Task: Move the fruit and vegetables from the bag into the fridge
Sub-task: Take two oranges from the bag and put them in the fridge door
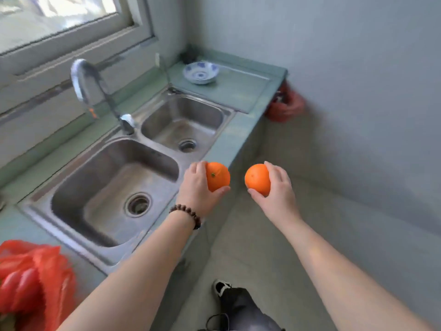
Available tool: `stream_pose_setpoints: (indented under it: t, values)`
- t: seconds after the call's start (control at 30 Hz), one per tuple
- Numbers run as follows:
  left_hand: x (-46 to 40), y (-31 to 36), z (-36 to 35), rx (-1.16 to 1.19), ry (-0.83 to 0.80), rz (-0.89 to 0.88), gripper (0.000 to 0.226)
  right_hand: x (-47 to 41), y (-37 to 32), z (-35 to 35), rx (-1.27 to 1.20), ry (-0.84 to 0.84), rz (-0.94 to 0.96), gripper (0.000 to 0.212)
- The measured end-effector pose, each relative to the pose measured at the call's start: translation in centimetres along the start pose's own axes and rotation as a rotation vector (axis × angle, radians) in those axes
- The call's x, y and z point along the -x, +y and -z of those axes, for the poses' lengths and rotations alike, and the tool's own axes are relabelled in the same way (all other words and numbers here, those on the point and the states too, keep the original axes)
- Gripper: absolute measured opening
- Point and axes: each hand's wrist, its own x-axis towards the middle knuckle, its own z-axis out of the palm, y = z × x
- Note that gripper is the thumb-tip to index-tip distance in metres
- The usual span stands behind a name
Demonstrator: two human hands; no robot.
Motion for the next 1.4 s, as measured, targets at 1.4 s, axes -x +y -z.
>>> stream_pose_setpoints:
  t: [1.4]
  values:
    - [20.2, 64.9, -45.1, 0.147, -0.923, -1.068, 0.083, 32.8, 42.3, 49.2, 0.257, 1.047, -1.057, 0.078]
